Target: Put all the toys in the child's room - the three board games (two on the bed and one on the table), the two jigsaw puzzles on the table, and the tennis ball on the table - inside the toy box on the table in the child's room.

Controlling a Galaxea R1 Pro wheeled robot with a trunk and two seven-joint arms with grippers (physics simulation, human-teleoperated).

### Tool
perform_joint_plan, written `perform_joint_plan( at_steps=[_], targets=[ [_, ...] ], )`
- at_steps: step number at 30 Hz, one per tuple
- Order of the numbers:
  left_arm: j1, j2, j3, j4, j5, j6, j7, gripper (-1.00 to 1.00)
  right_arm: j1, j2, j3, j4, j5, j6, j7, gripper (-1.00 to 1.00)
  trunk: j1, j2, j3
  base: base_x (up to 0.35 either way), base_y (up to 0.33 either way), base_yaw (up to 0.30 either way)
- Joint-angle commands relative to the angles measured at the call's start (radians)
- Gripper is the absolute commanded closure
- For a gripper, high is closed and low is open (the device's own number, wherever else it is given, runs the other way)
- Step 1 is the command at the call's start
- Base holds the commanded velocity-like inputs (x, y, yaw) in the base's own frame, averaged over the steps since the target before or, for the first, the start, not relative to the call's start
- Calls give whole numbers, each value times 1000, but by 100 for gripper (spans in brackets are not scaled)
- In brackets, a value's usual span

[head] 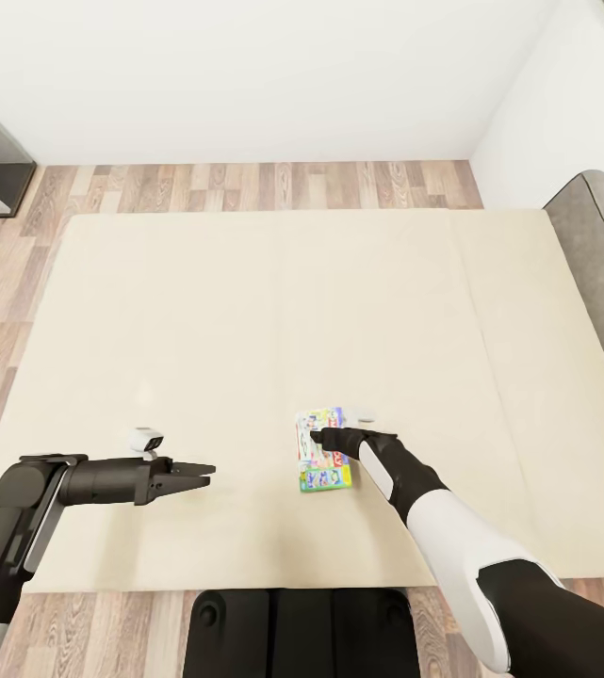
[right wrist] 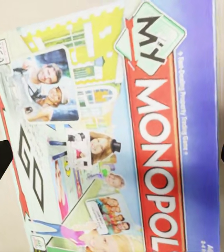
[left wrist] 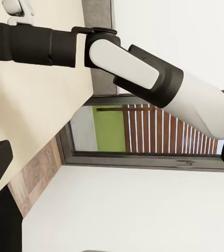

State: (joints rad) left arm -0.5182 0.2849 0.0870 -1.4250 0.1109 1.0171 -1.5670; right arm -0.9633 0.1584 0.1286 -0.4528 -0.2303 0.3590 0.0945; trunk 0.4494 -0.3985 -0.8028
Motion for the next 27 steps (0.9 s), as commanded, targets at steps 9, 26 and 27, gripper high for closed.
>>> perform_joint_plan(
  at_steps=[9, 26, 27],
  targets=[
    [0, 0, 0, 0, 0, 11, -4, -100, 0, 0, 3, -1, -8, 5, -2, -100, 1, -2, -1, 0, 52, 0],
    [0, 0, 0, -1, 0, 11, -4, -100, 0, 0, 3, 5, -8, 5, -1, -100, 1, -2, -1, 0, 3, 0],
    [0, 0, 0, 0, 0, 11, -4, -100, 0, 0, 3, 5, -8, 5, -1, -100, 1, -2, -1, 0, 0, 0]
  ],
)
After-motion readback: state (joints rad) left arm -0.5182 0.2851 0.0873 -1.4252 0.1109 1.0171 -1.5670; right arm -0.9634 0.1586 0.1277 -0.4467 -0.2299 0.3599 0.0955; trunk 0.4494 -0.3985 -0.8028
